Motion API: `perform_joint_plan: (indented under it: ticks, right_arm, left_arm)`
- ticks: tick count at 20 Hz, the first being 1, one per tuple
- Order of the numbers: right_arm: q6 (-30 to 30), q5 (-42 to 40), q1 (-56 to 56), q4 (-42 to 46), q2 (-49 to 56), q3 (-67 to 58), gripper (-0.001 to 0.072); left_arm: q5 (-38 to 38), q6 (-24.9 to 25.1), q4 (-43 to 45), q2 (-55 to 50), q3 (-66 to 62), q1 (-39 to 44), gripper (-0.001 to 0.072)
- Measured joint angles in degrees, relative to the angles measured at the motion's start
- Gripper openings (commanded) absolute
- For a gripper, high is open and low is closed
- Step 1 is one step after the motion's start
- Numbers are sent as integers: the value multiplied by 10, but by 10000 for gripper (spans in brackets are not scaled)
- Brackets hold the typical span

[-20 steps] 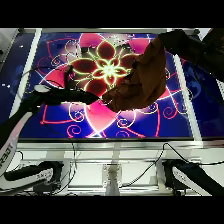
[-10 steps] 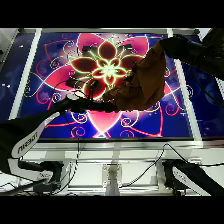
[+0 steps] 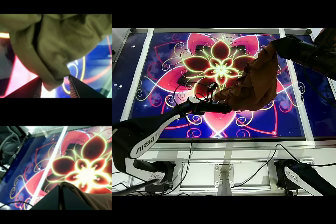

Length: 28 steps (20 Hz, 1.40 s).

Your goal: Fold the clothes and pants, and hang the long-sleeved shirts on hangers.

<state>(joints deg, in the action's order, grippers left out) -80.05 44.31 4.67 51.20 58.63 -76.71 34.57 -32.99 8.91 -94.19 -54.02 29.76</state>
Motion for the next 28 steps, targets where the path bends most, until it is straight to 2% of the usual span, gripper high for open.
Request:
perform_joint_plan:
  ticks: [1, 8, 11, 16, 20, 24, 28]
  right_arm:
    - [0, 0, 0, 0, 0, 0, 16]
    - [0, -12, 0, 1, -1, -1, 15]
    - [0, -31, -12, 2, -2, -13, 15]
    - [-1, -31, -70, 18, -2, -43, 15]
    - [-3, 26, -130, 48, -2, -56, 15]
    - [-3, 138, -158, 84, -4, -59, 15]
    - [9, 255, -166, 99, -29, -61, 15]
  left_arm:
    - [-10, 0, 0, 0, -6, 5, 17]
    - [-76, 0, 0, 10, -49, -5, 16]
    - [-83, 2, 21, 45, -72, -50, 16]
    - [-89, 4, 96, 163, -90, -157, 16]
    - [-92, 13, 141, 273, -93, -240, 17]
    - [-96, 47, 159, 367, -94, -306, 17]
    - [-96, 61, 198, 444, -94, -353, 17]
